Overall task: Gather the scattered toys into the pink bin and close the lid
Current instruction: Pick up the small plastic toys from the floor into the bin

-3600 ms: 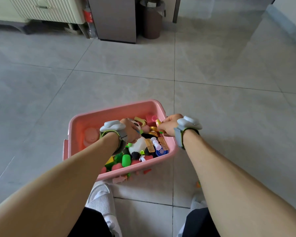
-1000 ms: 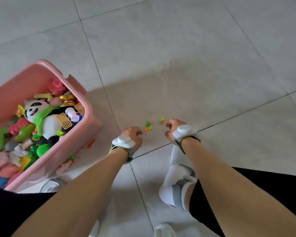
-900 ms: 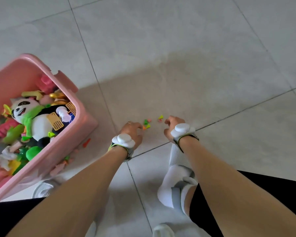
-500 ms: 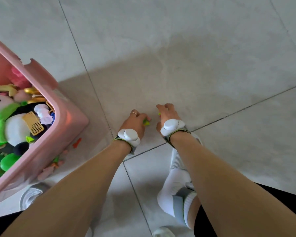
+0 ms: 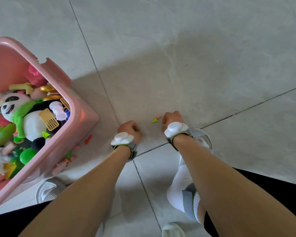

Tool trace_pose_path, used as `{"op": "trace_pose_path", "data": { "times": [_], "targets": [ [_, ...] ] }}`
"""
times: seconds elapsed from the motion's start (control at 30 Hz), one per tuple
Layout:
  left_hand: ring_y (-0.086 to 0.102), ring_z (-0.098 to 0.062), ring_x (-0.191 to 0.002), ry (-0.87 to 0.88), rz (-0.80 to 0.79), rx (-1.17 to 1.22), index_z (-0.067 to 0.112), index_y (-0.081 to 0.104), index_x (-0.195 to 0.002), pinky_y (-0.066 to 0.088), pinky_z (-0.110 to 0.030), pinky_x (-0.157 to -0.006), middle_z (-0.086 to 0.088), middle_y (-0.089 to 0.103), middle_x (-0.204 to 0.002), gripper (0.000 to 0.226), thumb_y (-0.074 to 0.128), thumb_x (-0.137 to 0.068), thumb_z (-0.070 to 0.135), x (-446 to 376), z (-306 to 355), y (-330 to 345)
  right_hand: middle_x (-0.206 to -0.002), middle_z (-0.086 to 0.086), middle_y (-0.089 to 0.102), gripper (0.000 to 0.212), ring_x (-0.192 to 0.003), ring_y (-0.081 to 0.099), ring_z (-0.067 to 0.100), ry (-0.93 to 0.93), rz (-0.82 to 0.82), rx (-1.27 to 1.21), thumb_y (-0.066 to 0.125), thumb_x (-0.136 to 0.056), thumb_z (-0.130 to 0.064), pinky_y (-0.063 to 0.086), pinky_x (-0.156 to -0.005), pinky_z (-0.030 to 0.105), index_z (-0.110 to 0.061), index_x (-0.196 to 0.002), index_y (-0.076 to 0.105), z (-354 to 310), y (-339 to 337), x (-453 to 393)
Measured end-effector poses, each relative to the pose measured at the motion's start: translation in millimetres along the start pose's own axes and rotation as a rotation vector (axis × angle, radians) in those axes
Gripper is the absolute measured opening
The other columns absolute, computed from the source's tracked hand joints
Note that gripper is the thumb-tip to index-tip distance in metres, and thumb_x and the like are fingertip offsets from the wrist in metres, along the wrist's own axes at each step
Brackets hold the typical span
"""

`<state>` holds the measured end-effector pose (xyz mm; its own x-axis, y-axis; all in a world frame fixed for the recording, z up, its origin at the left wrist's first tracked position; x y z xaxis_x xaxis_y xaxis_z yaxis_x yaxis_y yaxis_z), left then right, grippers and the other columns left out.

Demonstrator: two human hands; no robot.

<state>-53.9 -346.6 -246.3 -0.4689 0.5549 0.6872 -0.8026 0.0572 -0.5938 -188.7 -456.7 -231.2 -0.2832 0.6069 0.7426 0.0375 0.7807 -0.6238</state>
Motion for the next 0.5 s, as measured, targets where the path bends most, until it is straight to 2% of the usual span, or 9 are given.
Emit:
{"op": "trace_pose_path", "data": {
  "times": [0.1,0.17,0.27,0.3,0.37,0.4,0.47,0.5],
  "targets": [
    [0.064,-0.022,-0.080,-0.075,0.023,0.133,0.028,0.063,-0.081,0.048,-0.025,-0.064,0.005,0.065,-0.085,0.008,0.062,-0.082,0.020,12,-11,-4,-0.124,0.005,0.061,0.031,-0.116,0.056,0.026,0.056,-0.028,-0.104,0.056,-0.087,-0.008,0.046,-0.092,0.027,-0.017,-0.115,0.065,5,-5,9],
    [0.067,-0.026,-0.079,-0.098,0.039,0.235,0.029,0.062,-0.074,0.055,-0.033,-0.068,0.002,0.068,-0.082,0.012,0.062,-0.080,0.018,24,-11,-9,-0.112,0.002,0.066,0.026,-0.101,0.062,0.024,0.089,-0.049,-0.228,0.058,-0.085,-0.011,0.048,-0.087,0.027,-0.024,-0.106,0.067,8,-6,24],
    [0.069,-0.029,-0.076,-0.099,0.055,0.339,0.030,0.063,-0.071,0.056,-0.037,-0.069,0.001,0.069,-0.080,0.013,0.061,-0.074,0.017,37,-7,-16,-0.090,-0.004,0.061,0.015,-0.085,0.057,0.019,0.096,-0.054,-0.450,0.061,-0.084,-0.010,0.047,-0.070,0.020,-0.024,-0.087,0.063,4,-2,36],
    [0.069,-0.029,-0.075,-0.090,0.072,0.381,0.031,0.063,-0.071,0.056,-0.037,-0.069,0.002,0.068,-0.078,0.013,0.061,-0.073,0.018,45,-4,-22,-0.091,-0.005,0.061,0.014,-0.087,0.057,0.018,0.075,-0.045,-0.544,0.061,-0.083,-0.006,0.047,-0.067,0.019,-0.020,-0.081,0.061,-2,-4,45],
    [0.069,-0.026,-0.072,-0.068,0.108,0.452,0.030,0.063,-0.072,0.056,-0.035,-0.068,0.004,0.067,-0.074,0.015,0.062,-0.076,0.015,58,3,-33,-0.103,0.001,0.065,0.020,-0.092,0.063,0.021,0.048,-0.053,-0.717,0.064,-0.080,0.000,0.055,-0.076,0.025,-0.018,-0.071,0.060,-12,-5,54],
    [0.068,-0.025,-0.069,-0.057,0.134,0.474,0.029,0.063,-0.072,0.055,-0.033,-0.067,0.005,0.067,-0.071,0.017,0.064,-0.078,0.013,65,6,-40,-0.100,0.005,0.067,0.022,-0.086,0.065,0.021,0.038,-0.055,-0.772,0.065,-0.079,0.001,0.057,-0.077,0.029,-0.018,-0.070,0.060,-19,-7,61],
    [0.068,-0.021,-0.065,-0.038,0.193,0.520,0.028,0.064,-0.071,0.056,-0.031,-0.067,0.005,0.067,-0.068,0.019,0.067,-0.079,0.011,79,10,-53,-0.081,0.008,0.063,0.023,-0.066,0.061,0.016,0.024,-0.065,-0.852,0.066,-0.080,0.004,0.056,-0.065,0.022,-0.017,-0.070,0.060,-35,-13,76],
    [0.068,-0.019,-0.062,-0.025,0.220,0.563,0.027,0.064,-0.071,0.057,-0.032,-0.069,0.004,0.067,-0.068,0.020,0.068,-0.079,0.009,87,11,-60,-0.075,0.006,0.061,0.023,-0.062,0.059,0.014,0.014,-0.063,-0.883,0.065,-0.080,0.005,0.055,-0.061,0.020,-0.016,-0.070,0.059,-43,-17,84]
  ]
}}
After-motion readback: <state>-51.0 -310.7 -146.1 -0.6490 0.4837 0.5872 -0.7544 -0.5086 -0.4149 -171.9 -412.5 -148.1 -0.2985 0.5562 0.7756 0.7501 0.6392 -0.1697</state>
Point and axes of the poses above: each hand's wrist, its own x-axis away from the middle knuckle, its own y-axis out of the palm, z = x × y, the point moved 3 cm from there along -x, towards the middle knuckle
